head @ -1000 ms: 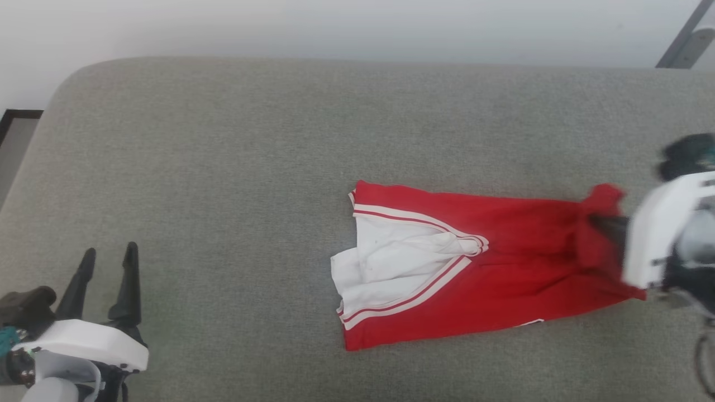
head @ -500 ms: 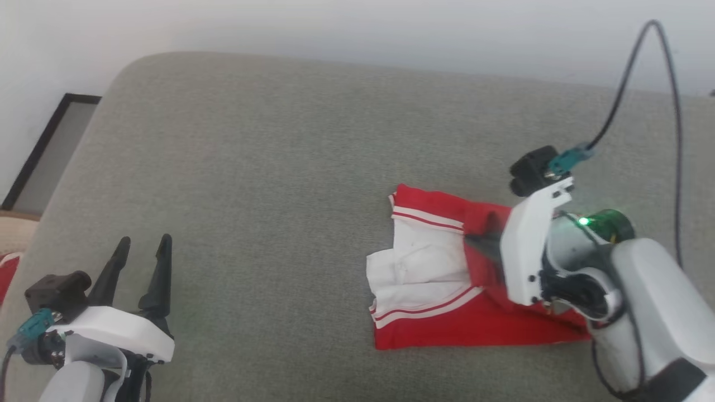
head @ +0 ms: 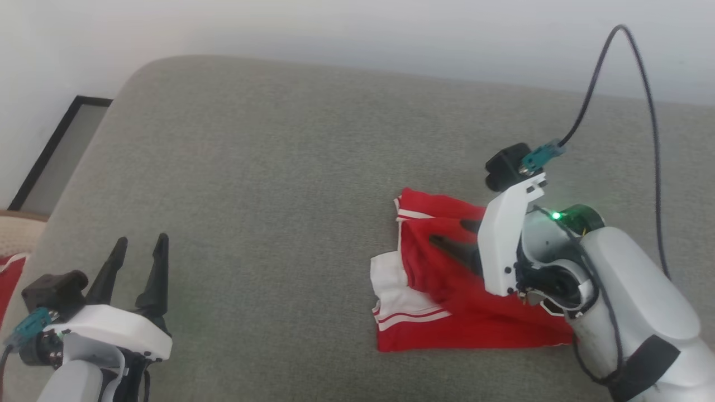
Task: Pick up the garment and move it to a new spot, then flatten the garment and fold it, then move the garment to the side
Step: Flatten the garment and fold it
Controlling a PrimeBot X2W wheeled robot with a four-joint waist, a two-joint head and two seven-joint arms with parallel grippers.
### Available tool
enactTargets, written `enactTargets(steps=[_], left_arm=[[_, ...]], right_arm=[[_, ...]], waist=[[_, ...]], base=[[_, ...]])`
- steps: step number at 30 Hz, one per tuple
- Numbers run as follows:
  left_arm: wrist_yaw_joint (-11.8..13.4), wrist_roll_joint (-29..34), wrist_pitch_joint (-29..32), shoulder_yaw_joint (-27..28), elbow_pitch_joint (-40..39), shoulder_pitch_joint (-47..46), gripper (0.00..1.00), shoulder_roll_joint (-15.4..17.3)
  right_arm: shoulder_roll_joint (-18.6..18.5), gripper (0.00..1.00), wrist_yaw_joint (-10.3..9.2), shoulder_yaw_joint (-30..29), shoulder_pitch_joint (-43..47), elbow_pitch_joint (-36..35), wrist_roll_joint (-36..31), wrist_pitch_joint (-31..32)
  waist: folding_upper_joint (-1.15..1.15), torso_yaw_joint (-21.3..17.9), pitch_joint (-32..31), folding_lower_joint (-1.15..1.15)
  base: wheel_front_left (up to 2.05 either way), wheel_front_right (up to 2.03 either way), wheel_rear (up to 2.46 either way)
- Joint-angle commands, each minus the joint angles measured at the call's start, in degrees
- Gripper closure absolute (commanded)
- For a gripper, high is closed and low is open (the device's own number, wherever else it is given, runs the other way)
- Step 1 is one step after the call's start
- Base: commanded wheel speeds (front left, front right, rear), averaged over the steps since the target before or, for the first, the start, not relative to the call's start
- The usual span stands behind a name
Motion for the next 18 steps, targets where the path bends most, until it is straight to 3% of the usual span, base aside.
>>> enactTargets(steps=[1,9,18], left_arm=[[0.03,-0.01,-0.35,0.30,-0.05,0.74,0.00,0.22],[0.51,0.41,-0.36,2.40,-1.05,2.91,0.00,0.63],[0.77,1.91,-0.38,5.01,-3.10,6.55,0.00,0.80]], right_arm=[[-0.43,0.00,0.03,-0.08,-0.24,-0.18,0.67,-0.43],[-4.88,0.00,0.03,-3.76,2.30,-3.84,0.05,-6.61],[-8.38,0.00,0.03,-11.83,9.71,-7.19,-1.66,-18.27]], waist=[[0.00,-0.78,-0.34,0.00],[0.00,-4.76,-2.06,0.00],[0.00,-9.93,-4.08,0.00]], base=[[0.00,0.00,0.00],[0.00,0.00,0.00],[0.00,0.00,0.00]])
